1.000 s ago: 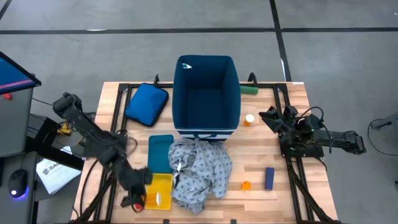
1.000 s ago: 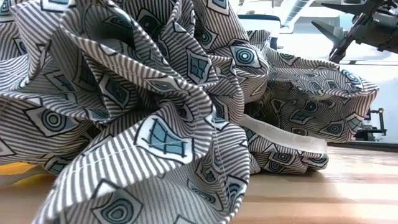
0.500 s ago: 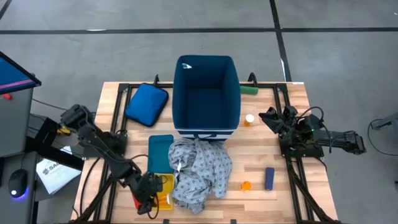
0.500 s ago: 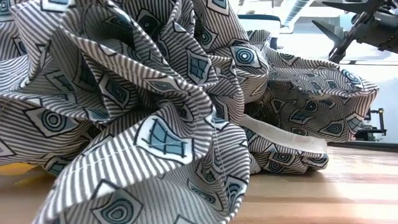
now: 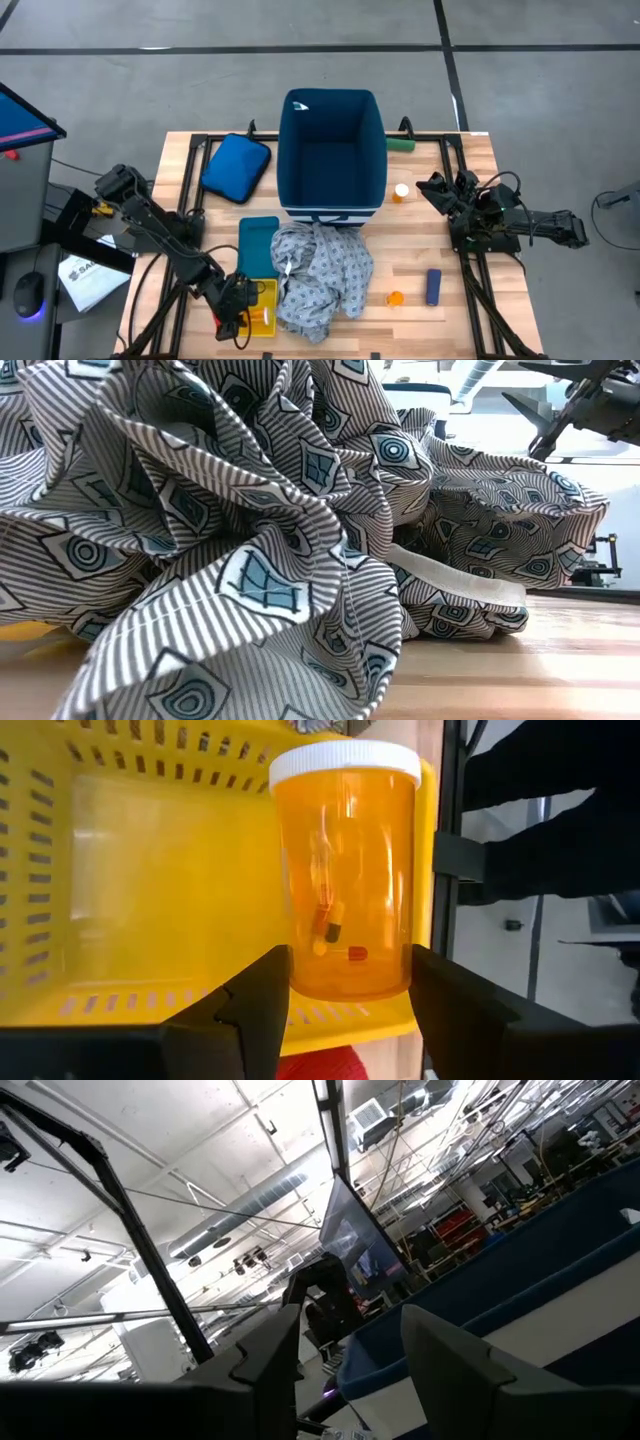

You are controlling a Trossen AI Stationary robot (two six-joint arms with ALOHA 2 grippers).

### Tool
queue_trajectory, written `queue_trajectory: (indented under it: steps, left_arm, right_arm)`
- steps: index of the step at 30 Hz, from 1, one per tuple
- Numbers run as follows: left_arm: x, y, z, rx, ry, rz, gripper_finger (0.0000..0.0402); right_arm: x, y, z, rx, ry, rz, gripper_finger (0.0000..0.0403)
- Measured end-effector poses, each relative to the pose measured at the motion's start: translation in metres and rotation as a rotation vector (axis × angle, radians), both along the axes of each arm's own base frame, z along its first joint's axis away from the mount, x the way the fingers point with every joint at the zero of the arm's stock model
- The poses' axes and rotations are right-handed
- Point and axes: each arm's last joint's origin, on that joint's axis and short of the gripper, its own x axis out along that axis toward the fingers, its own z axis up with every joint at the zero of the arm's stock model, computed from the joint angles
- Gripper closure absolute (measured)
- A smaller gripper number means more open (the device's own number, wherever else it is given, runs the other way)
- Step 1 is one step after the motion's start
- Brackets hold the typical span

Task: Pick & place medical supplies in basket/bin
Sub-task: Put the top left orange pill bottle into the yellow bin, then put the bottom orange pill bottle into the yellow bin

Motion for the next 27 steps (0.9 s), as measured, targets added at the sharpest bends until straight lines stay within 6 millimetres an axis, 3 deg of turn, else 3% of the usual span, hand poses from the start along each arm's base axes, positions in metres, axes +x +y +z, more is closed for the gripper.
queue_trajectory:
  steps: [16, 22, 27]
  left_arm:
    - [-0.001, 0.002, 0.001, 0.013, 0.002, -0.006, 0.0148]
    - [-0.008, 0.011, 0.027, -0.025, -0.098, 0.031, 0.014]
    - [-0.022, 0.03, 0.053, -0.01, -0.189, 0.094, 0.014]
  right_arm:
    - [0.0, 0.001, 0.0, -0.012, 0.005, 0.034, 0.023]
    - [-0.001, 0.006, 0.005, 0.119, -0.039, 0.202, 0.023]
    - [-0.006, 0.012, 0.022, 0.192, -0.072, 0.372, 0.023]
